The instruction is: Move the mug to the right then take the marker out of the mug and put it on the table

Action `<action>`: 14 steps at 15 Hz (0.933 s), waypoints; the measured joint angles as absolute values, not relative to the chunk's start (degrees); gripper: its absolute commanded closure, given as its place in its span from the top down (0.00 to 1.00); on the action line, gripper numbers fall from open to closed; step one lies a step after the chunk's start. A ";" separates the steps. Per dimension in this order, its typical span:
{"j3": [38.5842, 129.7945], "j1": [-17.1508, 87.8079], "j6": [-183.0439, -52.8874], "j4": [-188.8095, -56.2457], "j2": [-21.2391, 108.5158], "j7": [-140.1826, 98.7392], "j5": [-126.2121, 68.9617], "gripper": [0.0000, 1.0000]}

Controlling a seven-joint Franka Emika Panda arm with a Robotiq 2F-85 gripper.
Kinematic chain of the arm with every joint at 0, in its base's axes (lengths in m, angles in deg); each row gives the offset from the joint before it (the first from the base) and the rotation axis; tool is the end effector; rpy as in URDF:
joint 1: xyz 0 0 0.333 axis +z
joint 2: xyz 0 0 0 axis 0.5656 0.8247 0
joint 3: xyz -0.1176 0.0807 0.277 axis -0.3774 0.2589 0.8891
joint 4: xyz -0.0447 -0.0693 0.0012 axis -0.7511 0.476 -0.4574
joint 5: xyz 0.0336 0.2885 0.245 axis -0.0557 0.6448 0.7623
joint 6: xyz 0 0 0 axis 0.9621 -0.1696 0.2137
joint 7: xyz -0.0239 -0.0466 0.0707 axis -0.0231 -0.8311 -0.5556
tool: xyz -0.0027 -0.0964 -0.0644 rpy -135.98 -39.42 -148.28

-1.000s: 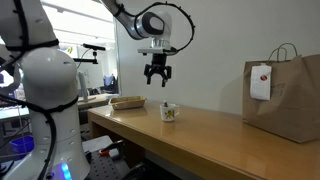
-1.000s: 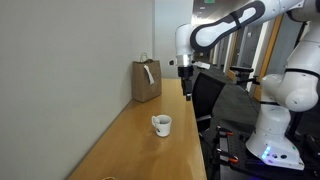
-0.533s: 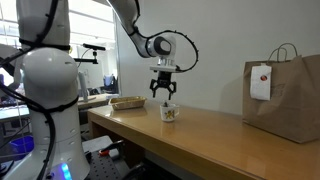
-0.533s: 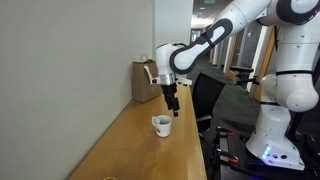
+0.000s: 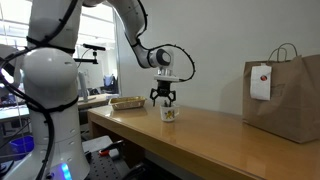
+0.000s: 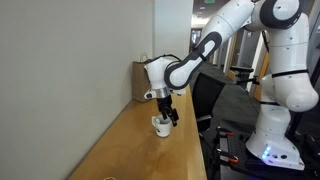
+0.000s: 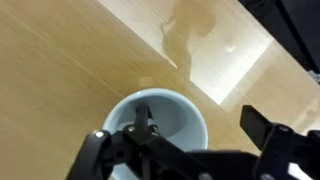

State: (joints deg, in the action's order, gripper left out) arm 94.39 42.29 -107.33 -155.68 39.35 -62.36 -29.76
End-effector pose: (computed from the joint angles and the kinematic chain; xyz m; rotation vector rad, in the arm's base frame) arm 0.4996 0.1222 0.2682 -2.7658 -1.4038 0.3746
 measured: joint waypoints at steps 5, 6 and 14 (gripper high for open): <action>95.41 41.95 -108.85 -155.64 40.83 -63.51 -31.52 0.71; 95.58 41.78 -108.95 -155.65 41.29 -63.75 -31.52 0.69; 96.15 40.52 -111.99 -155.59 44.45 -64.46 -32.35 0.08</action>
State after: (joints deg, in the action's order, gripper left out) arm 96.15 40.52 -111.99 -155.59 44.45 -64.46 -32.35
